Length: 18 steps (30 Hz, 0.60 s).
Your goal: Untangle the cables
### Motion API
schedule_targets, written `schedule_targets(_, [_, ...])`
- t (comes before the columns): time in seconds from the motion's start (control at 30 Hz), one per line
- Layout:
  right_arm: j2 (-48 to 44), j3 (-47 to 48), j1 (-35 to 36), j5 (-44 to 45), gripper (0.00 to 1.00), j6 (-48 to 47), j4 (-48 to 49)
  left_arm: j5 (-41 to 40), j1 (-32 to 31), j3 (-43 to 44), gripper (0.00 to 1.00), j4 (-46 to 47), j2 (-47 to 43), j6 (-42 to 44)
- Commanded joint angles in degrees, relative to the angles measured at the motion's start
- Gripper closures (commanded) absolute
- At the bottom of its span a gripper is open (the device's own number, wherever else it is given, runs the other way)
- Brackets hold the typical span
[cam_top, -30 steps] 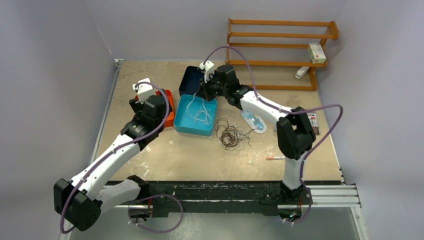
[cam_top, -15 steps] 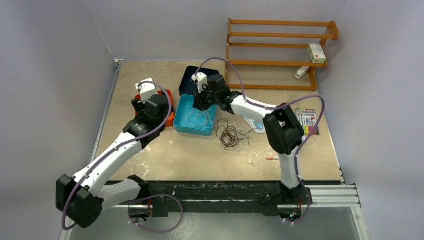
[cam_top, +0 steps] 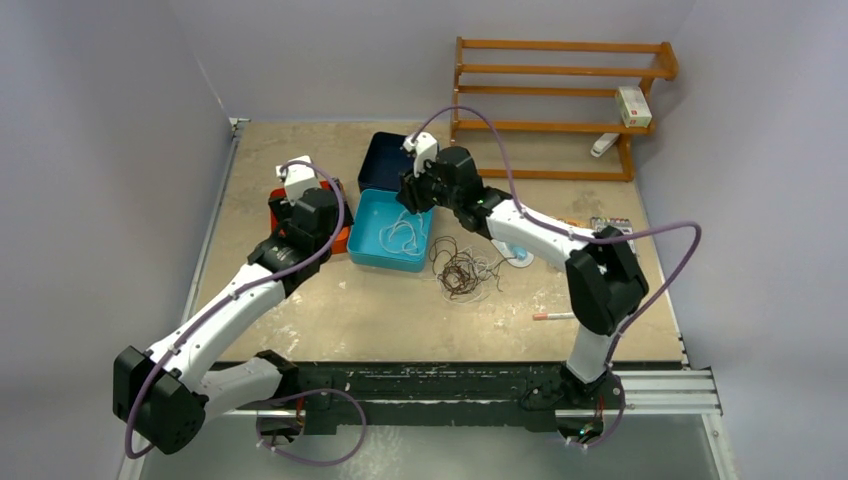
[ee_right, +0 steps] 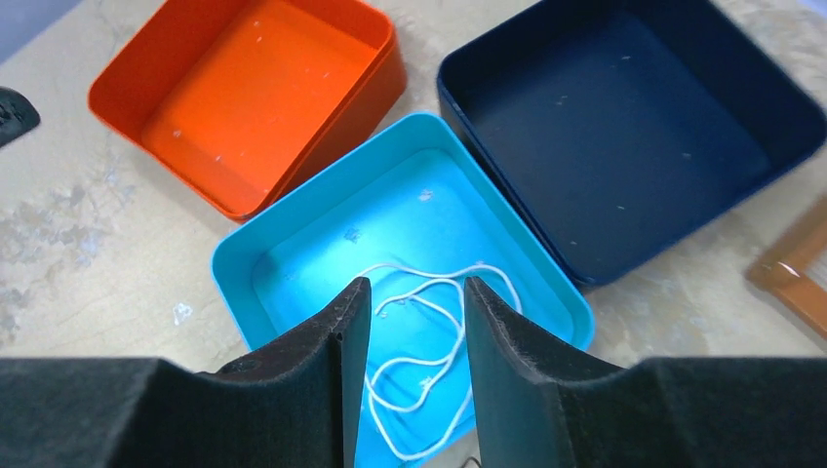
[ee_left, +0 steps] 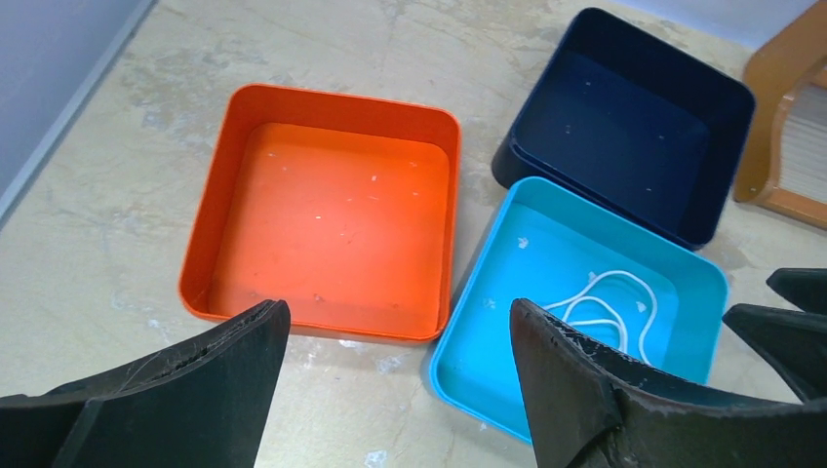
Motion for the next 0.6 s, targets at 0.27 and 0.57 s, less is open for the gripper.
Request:
schedule_targets(0.27, [-14.3,-13.7,-3.3,13.8,0.58,9.7,5.9,15.2,-4.6,1.3,0.23,7.5,3.2,1.7])
schedule_targets(0.57, [-20.6,-21.0,-8.1,11.7,0.58,14.2,4.4,22.0,-16.9,-6.9,0.30,14.3,4.4,-0.8])
